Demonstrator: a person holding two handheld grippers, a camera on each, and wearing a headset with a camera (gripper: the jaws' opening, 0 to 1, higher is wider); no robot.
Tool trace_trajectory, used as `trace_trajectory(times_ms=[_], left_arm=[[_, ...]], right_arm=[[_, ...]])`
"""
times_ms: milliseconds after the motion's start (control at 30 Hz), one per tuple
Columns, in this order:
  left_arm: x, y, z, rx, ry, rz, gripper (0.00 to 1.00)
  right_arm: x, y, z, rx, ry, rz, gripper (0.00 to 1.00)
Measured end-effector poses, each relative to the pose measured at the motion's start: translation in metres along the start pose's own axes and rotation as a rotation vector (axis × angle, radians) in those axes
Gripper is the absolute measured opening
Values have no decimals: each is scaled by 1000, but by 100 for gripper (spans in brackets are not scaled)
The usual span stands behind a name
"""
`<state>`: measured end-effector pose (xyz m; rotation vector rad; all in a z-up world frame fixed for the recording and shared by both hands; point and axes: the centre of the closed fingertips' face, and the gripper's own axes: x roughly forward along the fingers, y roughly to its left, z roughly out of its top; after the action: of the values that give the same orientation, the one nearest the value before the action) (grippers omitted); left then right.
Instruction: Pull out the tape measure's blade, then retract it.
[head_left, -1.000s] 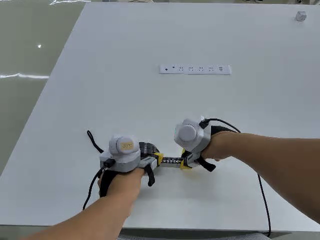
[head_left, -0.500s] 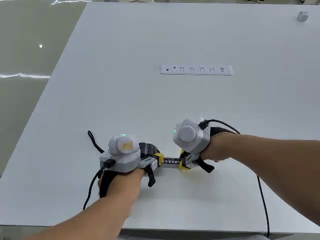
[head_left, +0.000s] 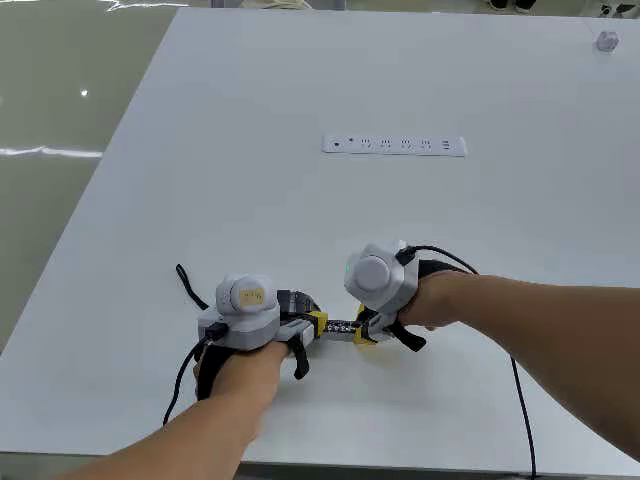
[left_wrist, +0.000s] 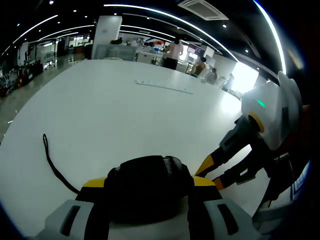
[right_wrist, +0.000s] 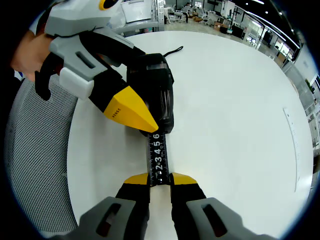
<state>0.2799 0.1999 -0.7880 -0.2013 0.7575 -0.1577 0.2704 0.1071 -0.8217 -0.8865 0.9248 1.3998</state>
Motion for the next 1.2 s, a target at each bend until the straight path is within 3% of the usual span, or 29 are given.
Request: trace_trajectory(times_ms=[1200], left_arm=[[2,-1,-1,11,-2,6,59]], right_arm=[[5,2,16,-9,-32,4,15]])
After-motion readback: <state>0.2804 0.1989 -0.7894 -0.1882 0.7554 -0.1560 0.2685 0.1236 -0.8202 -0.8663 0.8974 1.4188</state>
